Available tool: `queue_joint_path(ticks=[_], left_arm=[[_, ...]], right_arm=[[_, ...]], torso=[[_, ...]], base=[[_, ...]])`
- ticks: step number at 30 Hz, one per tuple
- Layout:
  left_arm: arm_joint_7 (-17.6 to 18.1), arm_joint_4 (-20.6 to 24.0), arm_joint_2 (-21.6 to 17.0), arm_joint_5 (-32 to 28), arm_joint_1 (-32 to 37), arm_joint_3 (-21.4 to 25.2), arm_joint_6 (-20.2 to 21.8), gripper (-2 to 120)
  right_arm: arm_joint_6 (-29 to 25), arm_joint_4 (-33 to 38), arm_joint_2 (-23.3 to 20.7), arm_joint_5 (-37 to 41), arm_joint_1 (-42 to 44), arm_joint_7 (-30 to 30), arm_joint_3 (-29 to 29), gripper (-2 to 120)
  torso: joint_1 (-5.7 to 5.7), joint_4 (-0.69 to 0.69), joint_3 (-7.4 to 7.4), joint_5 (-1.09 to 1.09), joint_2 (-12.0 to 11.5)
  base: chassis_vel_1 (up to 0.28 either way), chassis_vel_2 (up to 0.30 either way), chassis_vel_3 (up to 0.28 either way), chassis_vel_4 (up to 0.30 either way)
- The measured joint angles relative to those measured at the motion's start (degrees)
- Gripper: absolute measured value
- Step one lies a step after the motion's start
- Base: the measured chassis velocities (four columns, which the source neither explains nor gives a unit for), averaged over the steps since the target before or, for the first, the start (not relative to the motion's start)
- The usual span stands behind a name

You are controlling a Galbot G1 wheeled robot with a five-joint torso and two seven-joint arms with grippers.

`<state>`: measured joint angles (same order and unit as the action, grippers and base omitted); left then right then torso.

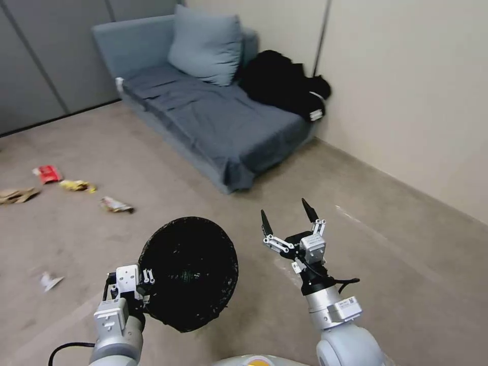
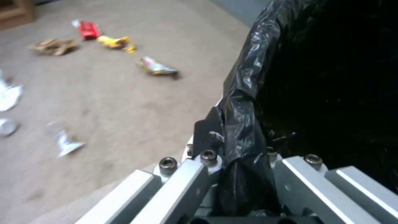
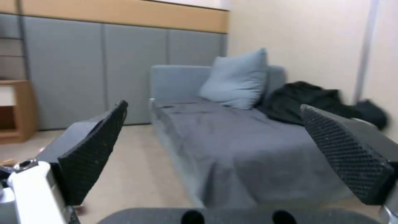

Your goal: Pick up the trash bin, then pick up the garbage from the floor and place it into the trash bin.

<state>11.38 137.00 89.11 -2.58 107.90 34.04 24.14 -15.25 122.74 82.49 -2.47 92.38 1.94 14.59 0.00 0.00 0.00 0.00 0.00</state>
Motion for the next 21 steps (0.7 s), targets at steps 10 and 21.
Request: queue_joint_path(ticks=[10, 21], left_arm=[[0.1, 0.3, 0.0, 0.0, -0.2, 0.1, 0.2, 1], [0.1, 0.4, -0.1, 0.1, -0.3, 0.1, 0.2, 1]], right_arm=[[0.2, 0.2, -0.5, -0.1, -0.1, 0.0, 0.2, 100], [0.2, 0.3, -0.7, -0.2, -0.1, 0.1, 0.3, 100]], torso=[[0.00, 0.01, 0.00, 0.00, 0.0], [0.00, 0.00, 0.00, 0.00, 0.0]], base=[[0.127, 0.124, 0.125, 0.123], [0.121, 0.120, 0.129, 0.124]])
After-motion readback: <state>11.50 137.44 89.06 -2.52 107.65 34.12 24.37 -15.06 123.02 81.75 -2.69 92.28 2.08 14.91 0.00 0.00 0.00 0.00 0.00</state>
